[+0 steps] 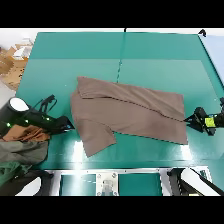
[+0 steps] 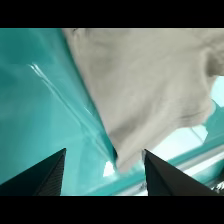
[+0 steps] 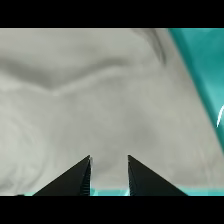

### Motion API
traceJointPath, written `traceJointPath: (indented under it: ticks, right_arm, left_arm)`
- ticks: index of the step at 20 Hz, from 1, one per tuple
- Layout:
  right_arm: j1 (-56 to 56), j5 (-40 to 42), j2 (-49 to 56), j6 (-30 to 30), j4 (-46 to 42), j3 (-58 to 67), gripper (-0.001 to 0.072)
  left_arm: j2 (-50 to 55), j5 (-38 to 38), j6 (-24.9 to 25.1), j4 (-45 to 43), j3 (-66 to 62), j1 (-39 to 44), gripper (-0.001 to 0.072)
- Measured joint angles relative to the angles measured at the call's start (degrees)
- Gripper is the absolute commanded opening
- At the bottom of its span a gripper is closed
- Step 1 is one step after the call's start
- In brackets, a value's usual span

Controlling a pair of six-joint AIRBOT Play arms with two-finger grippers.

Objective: Fold the shirts.

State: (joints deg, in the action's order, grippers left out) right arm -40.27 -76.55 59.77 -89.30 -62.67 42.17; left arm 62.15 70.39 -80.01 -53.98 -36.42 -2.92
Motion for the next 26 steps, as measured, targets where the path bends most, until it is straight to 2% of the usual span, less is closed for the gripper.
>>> traceJointPath:
  ticks: [1,2,8,9,10,11,14,20,21,22,26]
  right_arm:
    - [0.00,0.02,-2.10,-0.55,-0.13,-1.95,0.0520]
    - [-0.02,0.02,-4.20,-1.03,-0.11,-4.04,0.0548]
    - [-0.02,1.62,-11.43,-2.40,-0.28,-14.29,0.0549]
    - [-0.02,1.92,-11.80,-2.75,-0.33,-15.58,0.0549]
    - [-0.02,2.08,-12.09,-3.04,-0.33,-16.79,0.0549]
    - [-0.02,2.29,-12.24,-3.17,-0.35,-17.86,0.0549]
    - [-0.02,2.95,-12.55,-3.96,-0.44,-20.70,0.0549]
    - [-0.04,12.48,-12.44,-5.09,3.39,-24.30,0.0542]
    - [-0.04,14.45,-12.17,-5.09,4.96,-25.11,0.0343]
    - [-0.04,16.90,-11.76,-4.94,5.92,-25.99,0.0014]
    - [-0.07,20.74,-10.75,-1.42,6.80,-25.29,0.0011]
  left_arm:
    - [-0.04,-2.51,0.90,1.46,2.05,0.02,0.0535]
    - [-0.13,-5.14,1.99,3.30,4.07,0.02,0.0535]
    - [1.14,-20.83,7.96,13.29,9.92,4.44,0.0534]
    - [1.88,-22.64,8.39,14.84,10.12,5.92,0.0477]
    - [2.82,-24.17,8.74,16.37,10.19,7.23,0.0223]
    - [3.82,-25.31,9.20,16.74,10.27,8.13,0.0029]
    - [5.16,-24.59,12.04,18.14,9.18,9.60,0.0021]
    - [5.11,-17.40,14.80,18.29,3.63,10.27,0.0020]
    - [4.55,-16.04,14.75,17.79,3.04,10.32,0.0020]
    - [3.85,-14.86,14.51,16.98,2.64,10.32,0.0020]
    - [-2.32,-9.73,9.99,10.49,1.90,10.36,0.0019]
